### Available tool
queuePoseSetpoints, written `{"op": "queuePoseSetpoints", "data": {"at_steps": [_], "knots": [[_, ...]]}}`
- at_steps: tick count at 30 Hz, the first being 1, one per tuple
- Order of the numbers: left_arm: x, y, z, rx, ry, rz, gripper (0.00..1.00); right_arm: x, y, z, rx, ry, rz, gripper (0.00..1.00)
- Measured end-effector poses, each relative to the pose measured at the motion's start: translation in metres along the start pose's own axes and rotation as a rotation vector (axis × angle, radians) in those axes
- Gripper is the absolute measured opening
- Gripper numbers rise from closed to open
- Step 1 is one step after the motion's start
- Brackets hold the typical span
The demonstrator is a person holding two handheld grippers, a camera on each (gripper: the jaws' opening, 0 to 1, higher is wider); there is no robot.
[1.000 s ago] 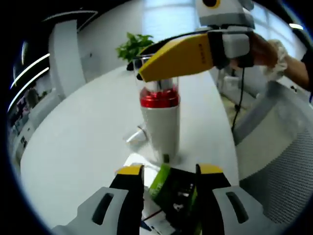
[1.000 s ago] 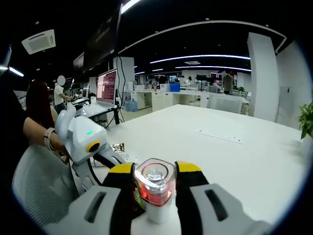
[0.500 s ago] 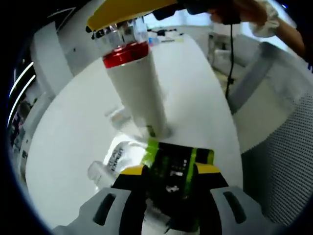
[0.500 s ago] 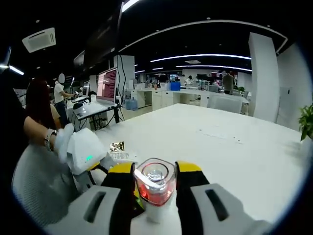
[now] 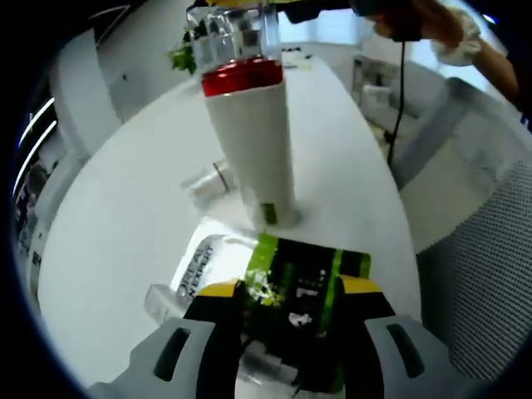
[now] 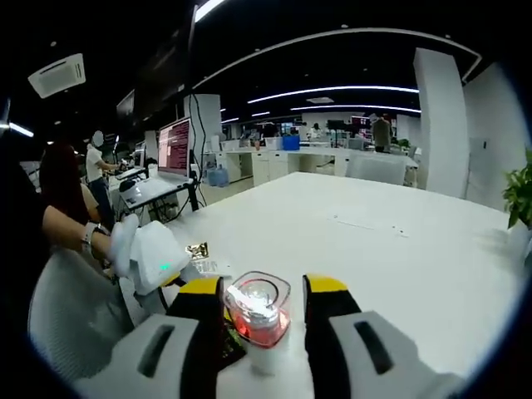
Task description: Arrange the skincare products in the storage area until every visible bottle or jar stands upright without overlapping.
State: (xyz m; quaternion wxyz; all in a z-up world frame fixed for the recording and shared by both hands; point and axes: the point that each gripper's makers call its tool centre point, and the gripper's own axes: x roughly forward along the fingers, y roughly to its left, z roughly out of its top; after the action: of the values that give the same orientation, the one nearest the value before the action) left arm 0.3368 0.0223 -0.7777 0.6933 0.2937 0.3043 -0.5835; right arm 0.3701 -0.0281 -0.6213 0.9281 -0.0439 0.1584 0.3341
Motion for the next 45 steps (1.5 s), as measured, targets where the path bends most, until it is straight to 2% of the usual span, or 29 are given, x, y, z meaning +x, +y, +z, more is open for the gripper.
{"op": "queuePoseSetpoints", "data": {"at_steps": [11,22,25,29,38,45], "knots": [[-0.005,0.039,-0.011,-0.045,0.01,0.042,0.42,-0.011,-0.005,-0.005,0.042,0.02,-0.024,0.42],[-0.007,0.084,-0.018,-0.16,-0.012,0.127,0.42,-0.018,0.004,-0.01,0.064,0.039,-0.016,0.45],[-0.007,0.087,-0.018,-0.159,-0.007,0.127,0.42,-0.02,0.006,-0.012,0.073,0.04,-0.015,0.45],[-0.006,0.101,-0.019,-0.177,-0.002,0.139,0.42,-0.021,0.007,-0.013,0.085,0.043,-0.018,0.45],[-0.006,0.112,-0.018,-0.205,-0.002,0.161,0.42,-0.024,0.012,-0.021,0.125,0.056,-0.018,0.48],[-0.007,0.11,-0.017,-0.228,0.0,0.176,0.42,-0.023,0.01,-0.021,0.119,0.047,-0.035,0.44]]}}
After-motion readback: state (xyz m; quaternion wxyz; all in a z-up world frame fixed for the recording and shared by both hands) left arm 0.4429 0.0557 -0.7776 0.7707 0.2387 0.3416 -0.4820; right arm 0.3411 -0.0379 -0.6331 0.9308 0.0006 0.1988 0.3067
